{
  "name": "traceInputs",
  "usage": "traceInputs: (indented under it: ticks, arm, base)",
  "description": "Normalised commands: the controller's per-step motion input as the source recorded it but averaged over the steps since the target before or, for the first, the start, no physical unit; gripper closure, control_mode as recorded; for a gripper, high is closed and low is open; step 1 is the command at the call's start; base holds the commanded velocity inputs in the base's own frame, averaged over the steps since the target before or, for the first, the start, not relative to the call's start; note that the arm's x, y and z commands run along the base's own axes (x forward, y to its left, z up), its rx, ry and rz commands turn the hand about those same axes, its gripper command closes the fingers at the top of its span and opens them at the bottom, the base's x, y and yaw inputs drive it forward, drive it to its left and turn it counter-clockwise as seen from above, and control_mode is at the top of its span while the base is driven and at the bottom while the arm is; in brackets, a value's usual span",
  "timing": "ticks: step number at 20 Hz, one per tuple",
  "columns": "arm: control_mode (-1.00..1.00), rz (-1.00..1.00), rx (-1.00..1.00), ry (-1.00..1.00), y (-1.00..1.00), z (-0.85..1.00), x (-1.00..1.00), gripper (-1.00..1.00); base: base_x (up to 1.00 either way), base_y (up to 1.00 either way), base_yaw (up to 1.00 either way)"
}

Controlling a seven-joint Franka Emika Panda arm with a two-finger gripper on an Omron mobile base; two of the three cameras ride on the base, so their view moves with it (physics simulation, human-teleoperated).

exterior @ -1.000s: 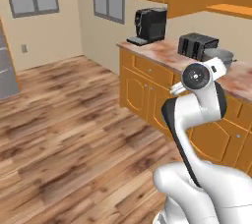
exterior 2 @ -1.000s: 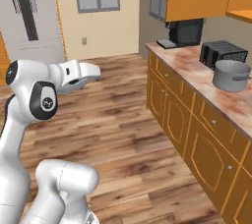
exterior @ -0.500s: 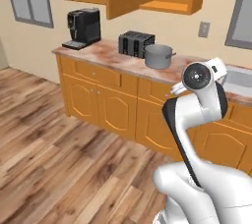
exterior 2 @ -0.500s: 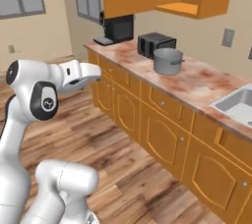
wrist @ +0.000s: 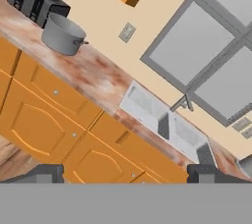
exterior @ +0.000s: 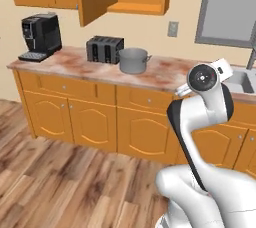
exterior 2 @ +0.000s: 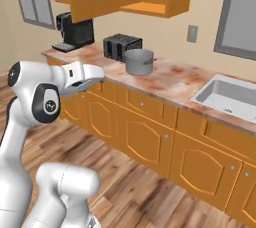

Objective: Pick the kettle from the cabinet and place it on a stove burner. Then pick the pot from the counter and place it on another stove burner. Finally, turn both burners on.

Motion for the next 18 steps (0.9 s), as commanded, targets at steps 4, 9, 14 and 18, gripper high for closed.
traceInputs:
  ticks: [4, 9, 14, 18]
  arm:
    - [1.0, 0.0, 0.0, 0.0, 0.0, 0.0, 0.0, -1.0]
    - [1.0, 0.0, 0.0, 0.0, 0.0, 0.0, 0.0, -1.0]
    - [1.0, 0.0, 0.0, 0.0, 0.0, 0.0, 0.0, -1.0]
    - [1.0, 0.0, 0.0, 0.0, 0.0, 0.0, 0.0, -1.0]
  base:
    - [0.31, 0.76, -0.38]
    - [0.27, 0.79, -0.36]
    - [0.3, 0.54, -0.35]
    - [0.38, 0.2, -0.33]
